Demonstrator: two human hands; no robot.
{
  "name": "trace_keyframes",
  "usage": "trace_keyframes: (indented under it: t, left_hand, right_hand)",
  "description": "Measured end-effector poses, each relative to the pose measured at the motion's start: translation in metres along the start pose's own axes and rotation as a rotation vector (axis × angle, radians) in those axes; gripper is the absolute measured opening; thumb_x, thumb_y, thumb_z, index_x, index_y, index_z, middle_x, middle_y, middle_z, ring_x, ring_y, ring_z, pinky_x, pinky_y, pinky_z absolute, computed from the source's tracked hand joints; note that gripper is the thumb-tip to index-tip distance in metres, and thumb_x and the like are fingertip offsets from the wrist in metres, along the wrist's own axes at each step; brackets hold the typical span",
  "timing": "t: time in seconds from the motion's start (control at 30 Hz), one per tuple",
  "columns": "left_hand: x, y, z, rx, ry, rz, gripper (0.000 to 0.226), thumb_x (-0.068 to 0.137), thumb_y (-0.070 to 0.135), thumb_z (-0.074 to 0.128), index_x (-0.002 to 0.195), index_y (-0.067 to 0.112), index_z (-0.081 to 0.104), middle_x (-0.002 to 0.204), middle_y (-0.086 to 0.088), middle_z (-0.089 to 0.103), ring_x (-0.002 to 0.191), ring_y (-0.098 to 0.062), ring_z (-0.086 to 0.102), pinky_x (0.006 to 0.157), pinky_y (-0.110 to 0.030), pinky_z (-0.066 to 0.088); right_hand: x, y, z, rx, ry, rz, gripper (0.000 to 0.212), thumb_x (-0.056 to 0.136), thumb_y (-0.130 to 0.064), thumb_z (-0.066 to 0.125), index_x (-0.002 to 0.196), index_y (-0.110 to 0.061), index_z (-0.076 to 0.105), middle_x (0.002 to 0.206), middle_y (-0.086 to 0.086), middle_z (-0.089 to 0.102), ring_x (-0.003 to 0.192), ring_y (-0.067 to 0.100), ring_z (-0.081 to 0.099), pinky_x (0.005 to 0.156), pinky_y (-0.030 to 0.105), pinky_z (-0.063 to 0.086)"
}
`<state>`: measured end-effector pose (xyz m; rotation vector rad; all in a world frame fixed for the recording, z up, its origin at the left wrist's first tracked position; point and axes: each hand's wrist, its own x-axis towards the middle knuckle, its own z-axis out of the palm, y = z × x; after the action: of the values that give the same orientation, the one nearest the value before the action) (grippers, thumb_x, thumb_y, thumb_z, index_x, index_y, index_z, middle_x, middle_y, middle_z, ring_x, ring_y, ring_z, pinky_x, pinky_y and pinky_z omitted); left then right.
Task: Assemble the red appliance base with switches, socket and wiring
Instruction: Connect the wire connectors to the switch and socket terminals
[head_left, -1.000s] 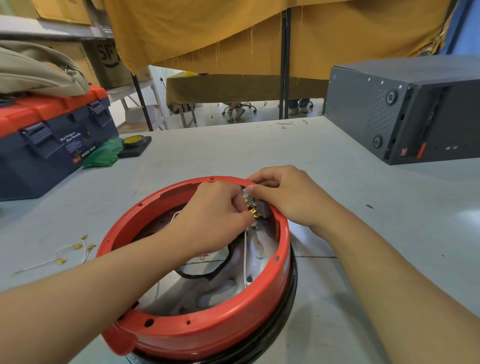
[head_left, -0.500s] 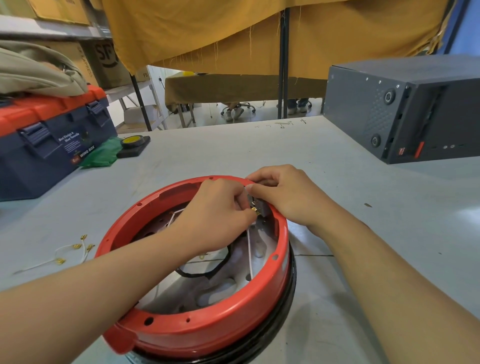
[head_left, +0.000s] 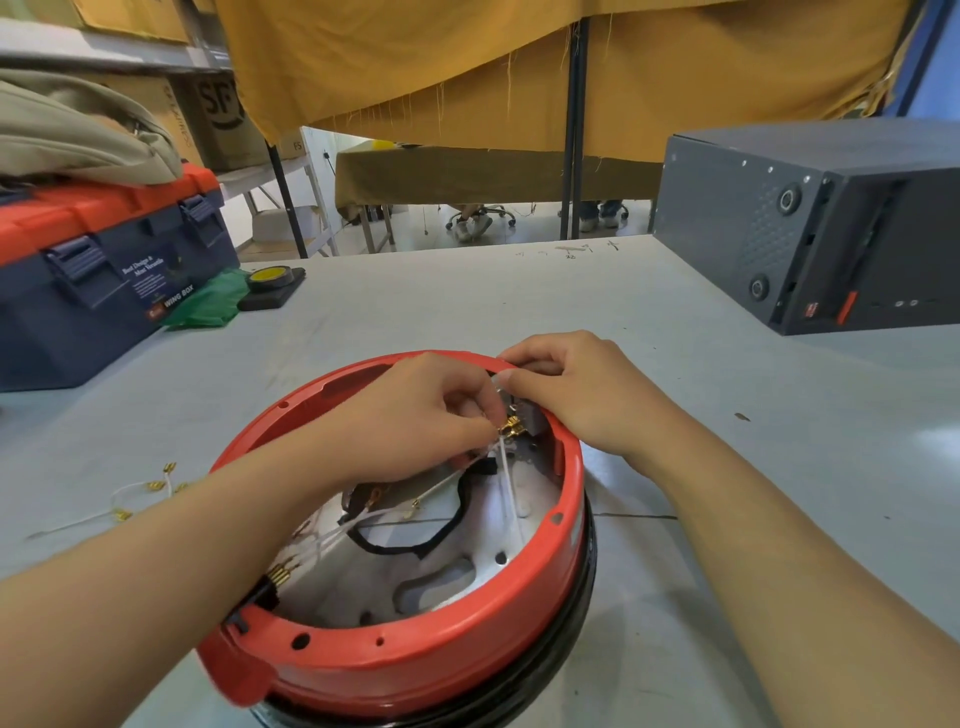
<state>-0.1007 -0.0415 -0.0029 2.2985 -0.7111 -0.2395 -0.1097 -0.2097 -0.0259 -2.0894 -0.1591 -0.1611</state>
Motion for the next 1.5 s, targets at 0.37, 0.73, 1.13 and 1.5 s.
trace_keyframes:
  t: [0.37,0.73,1.13,1.5]
  left_hand:
    - [-0.004,-0.003,-0.002,0.207,0.073,0.176,0.008,0.083,0.015,0.067,0.083,0.02,0.072,0.053,0.014,0.057,0.051,0.002,0.051,0.052,-0.006,0.035]
    - [-0.004,-0.008,0.001,0.451,0.106,0.284,0.01,0.088,0.024,0.059,0.087,0.028,0.068,0.066,0.012,0.059,0.058,-0.004,0.05,0.058,-0.03,0.044]
    - [-0.002,-0.008,0.008,0.431,0.17,0.308,0.008,0.085,0.018,0.059,0.084,0.022,0.066,0.062,0.007,0.058,0.058,-0.008,0.051,0.058,-0.038,0.047]
    - [-0.001,-0.007,0.004,0.33,0.206,0.212,0.004,0.08,0.024,0.069,0.083,0.023,0.068,0.065,0.01,0.061,0.064,-0.005,0.056,0.064,-0.028,0.047]
  right_hand:
    - [0.001,0.001,0.001,-0.014,-0.006,-0.002,0.018,0.09,-0.022,0.061,0.104,-0.019,0.072,0.076,-0.009,0.067,0.063,0.001,0.058,0.068,0.022,0.044]
    - [0.0,0.0,0.0,-0.018,-0.011,-0.002,0.019,0.091,-0.022,0.06,0.107,-0.018,0.071,0.072,-0.011,0.066,0.061,0.001,0.059,0.067,0.021,0.045]
    - [-0.002,0.0,0.002,-0.008,0.029,0.013,0.018,0.091,-0.025,0.061,0.103,-0.021,0.073,0.069,-0.015,0.065,0.062,-0.003,0.058,0.066,0.016,0.042]
    - [-0.001,0.0,0.002,-0.028,0.026,0.002,0.016,0.09,-0.024,0.061,0.1,-0.021,0.074,0.054,-0.017,0.061,0.056,-0.004,0.057,0.063,0.016,0.04]
